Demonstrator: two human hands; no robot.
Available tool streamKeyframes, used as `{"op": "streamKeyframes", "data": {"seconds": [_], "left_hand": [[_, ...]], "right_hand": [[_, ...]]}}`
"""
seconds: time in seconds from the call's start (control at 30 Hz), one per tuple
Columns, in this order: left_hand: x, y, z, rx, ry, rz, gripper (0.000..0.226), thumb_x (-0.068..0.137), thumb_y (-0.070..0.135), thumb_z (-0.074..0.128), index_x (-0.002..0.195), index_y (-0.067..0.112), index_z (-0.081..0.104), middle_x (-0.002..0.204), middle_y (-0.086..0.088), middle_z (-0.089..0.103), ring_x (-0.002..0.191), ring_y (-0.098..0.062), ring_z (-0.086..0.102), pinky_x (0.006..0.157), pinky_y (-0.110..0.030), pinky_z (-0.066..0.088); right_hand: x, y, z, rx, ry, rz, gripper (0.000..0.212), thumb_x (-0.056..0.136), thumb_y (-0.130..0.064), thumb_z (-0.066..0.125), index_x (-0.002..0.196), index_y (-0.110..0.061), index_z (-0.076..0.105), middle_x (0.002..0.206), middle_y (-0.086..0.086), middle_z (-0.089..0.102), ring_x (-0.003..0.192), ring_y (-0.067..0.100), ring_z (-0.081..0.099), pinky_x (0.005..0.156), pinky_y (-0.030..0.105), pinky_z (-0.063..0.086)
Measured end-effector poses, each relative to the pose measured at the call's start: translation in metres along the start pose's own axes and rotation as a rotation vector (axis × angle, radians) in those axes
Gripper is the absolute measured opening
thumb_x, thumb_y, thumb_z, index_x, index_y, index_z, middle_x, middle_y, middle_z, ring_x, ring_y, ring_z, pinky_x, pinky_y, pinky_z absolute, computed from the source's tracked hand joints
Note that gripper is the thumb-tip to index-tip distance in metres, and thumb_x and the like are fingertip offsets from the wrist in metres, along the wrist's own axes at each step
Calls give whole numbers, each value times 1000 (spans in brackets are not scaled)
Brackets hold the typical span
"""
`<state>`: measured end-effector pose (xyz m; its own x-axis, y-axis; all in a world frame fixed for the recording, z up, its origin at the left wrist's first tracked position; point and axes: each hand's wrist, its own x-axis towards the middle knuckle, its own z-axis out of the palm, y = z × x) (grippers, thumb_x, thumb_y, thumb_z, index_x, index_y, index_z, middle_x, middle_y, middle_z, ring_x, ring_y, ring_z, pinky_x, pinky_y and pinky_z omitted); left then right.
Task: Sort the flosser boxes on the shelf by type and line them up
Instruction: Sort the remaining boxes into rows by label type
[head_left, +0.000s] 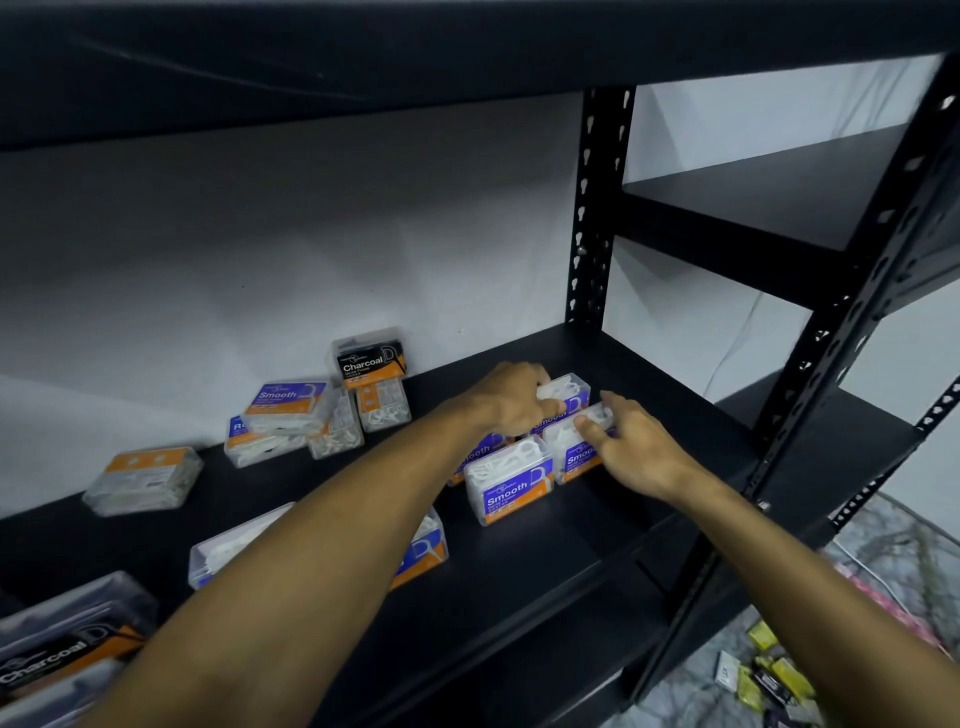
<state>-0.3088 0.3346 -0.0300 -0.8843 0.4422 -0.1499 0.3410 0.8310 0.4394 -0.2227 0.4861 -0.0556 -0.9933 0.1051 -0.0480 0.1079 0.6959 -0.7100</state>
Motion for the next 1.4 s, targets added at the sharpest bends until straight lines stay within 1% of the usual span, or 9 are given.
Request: {"op": "streamKeyframes", "data": {"seconds": [0.3, 0.47, 0.57, 0.67, 0.83, 1.0, 1.17, 1.3, 1.4], "left_hand": [[-1, 0, -1, 31, -9, 9, 45, 94, 41, 58, 131, 17, 53, 123, -7, 62, 102, -21, 63, 88, -37, 53], [-5, -6, -7, -52, 58, -30, 54, 96, 49, 51, 139, 16, 47, 125, -6, 63, 108, -20, 62, 91, -34, 49], [-16, -15, -20, -98, 162, -6, 50, 97, 51, 48, 131, 15, 55, 129, -5, 62, 113, -20, 59, 92, -32, 45], [-36, -36, -37, -104, 293, -3, 42, 97, 48, 48, 121, 16, 62, 118, -1, 67, 107, -17, 60, 90, -31, 47], [-59, -102, -71, 214, 540, -106, 42, 96, 37, 51, 130, 12, 53, 127, -9, 57, 117, -25, 49, 92, -38, 45], [-52, -148, -91, 455, 414, -193, 57, 95, 27, 54, 144, 5, 34, 147, -19, 37, 135, -32, 32, 105, -47, 36], [-34, -148, -92, 686, 376, -187, 46, 90, 25, 58, 130, 4, 49, 136, -20, 45, 126, -34, 39, 98, -46, 39], [-34, -150, -95, 635, 385, -194, 43, 90, 30, 58, 124, 5, 54, 135, -20, 43, 124, -33, 37, 97, -45, 38], [-53, -155, -104, 439, 467, -172, 49, 92, 36, 56, 132, 8, 49, 138, -16, 41, 127, -31, 34, 96, -43, 39]], "right_hand": [[1, 1, 0, 13, -10, 15, 65, 95, -40, 47, 149, -13, 22, 150, 10, 33, 128, 24, 46, 100, 34, 42], [3, -3, -3, 7, 4, 26, 67, 95, -42, 48, 149, -13, 21, 150, 11, 31, 130, 25, 43, 101, 36, 41], [9, -14, -3, -39, 46, 6, 69, 94, -46, 46, 149, -14, 20, 151, 13, 28, 136, 27, 34, 106, 39, 35], [17, -36, -1, -113, 135, -82, 65, 94, -46, 47, 147, -16, 24, 149, 13, 28, 137, 29, 29, 107, 42, 33], [35, -86, 21, -120, 106, -229, 60, 93, -43, 51, 145, -21, 29, 148, 11, 32, 136, 30, 31, 109, 45, 32], [40, -118, 51, -203, -6, -313, 60, 92, -40, 52, 144, -20, 30, 139, 8, 46, 130, 27, 40, 107, 42, 36], [43, -126, 66, -311, -74, -350, 59, 93, -43, 50, 144, -20, 30, 133, 6, 53, 125, 26, 48, 106, 41, 37], [47, -130, 69, -351, -127, -348, 55, 93, -43, 50, 142, -21, 35, 133, 5, 55, 123, 25, 50, 103, 40, 40], [55, -138, 75, -364, -195, -346, 50, 93, -41, 50, 138, -21, 41, 132, 8, 53, 120, 26, 51, 98, 40, 44]]}}
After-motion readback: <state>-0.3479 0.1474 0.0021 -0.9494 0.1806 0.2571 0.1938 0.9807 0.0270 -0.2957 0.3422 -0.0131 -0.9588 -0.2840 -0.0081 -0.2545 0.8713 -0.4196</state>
